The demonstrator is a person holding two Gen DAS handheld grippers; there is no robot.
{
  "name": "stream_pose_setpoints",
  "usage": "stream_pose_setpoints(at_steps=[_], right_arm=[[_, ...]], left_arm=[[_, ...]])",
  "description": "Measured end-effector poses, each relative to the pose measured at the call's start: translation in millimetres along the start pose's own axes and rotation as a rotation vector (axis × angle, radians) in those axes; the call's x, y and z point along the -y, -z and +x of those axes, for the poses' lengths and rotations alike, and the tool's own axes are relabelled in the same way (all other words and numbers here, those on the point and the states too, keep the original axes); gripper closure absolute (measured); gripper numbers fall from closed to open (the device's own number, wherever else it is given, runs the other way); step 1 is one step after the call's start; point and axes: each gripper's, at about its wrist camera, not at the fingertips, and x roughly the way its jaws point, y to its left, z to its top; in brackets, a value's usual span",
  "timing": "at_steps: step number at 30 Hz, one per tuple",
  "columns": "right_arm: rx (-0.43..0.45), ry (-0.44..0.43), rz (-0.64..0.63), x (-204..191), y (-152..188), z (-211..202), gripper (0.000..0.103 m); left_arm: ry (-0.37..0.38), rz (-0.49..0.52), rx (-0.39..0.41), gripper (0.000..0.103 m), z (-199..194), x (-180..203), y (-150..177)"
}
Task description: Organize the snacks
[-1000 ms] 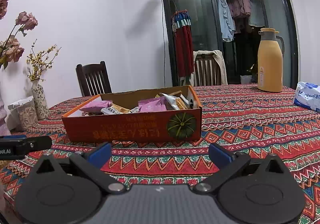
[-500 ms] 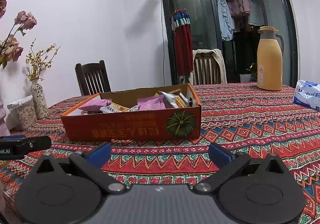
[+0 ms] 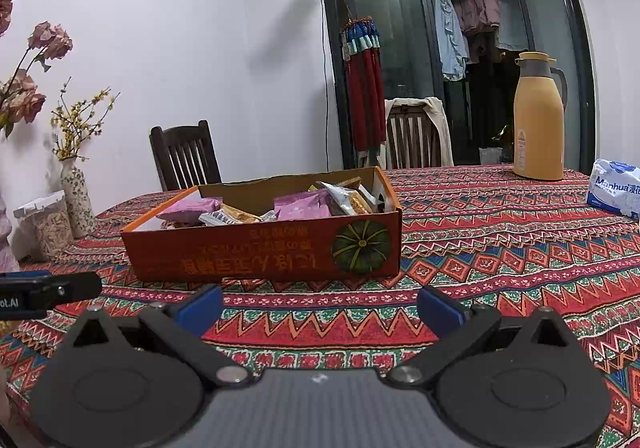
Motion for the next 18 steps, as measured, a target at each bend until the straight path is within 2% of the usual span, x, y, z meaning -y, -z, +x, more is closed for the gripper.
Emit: stream_pose_setpoints(at_steps=[18], right_arm=[[-0.009, 0.000, 0.002, -0.5, 1.5, 3.0, 0.000]], left_arm=[[0.004, -0.007, 0.006, 0.000, -0.3, -1.1, -1.8]])
